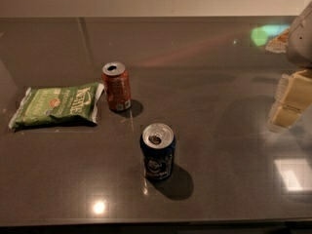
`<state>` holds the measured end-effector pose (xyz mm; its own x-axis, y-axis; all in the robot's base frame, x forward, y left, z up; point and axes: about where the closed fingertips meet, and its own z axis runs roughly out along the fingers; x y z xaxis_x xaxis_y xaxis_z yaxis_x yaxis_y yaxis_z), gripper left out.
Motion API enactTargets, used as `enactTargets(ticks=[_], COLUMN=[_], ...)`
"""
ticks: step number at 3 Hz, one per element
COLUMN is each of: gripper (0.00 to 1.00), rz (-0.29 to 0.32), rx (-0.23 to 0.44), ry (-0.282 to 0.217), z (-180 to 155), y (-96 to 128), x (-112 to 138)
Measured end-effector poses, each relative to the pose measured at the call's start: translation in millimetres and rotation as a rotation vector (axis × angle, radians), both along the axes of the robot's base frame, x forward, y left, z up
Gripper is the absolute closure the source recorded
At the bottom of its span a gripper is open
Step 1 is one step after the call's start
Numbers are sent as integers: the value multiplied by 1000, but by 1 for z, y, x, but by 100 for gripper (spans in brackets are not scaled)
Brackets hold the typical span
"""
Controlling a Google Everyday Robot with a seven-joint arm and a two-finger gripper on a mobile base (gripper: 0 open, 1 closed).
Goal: Pick pepsi can
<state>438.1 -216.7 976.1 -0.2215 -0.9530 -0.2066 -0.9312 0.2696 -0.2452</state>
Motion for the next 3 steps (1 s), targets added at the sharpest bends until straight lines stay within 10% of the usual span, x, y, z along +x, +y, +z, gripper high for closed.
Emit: enactTargets(ticks=[3], gripper=[0], rz=[177], rx=[85], ry=[37], z=[-19], y=[49], x=[-14])
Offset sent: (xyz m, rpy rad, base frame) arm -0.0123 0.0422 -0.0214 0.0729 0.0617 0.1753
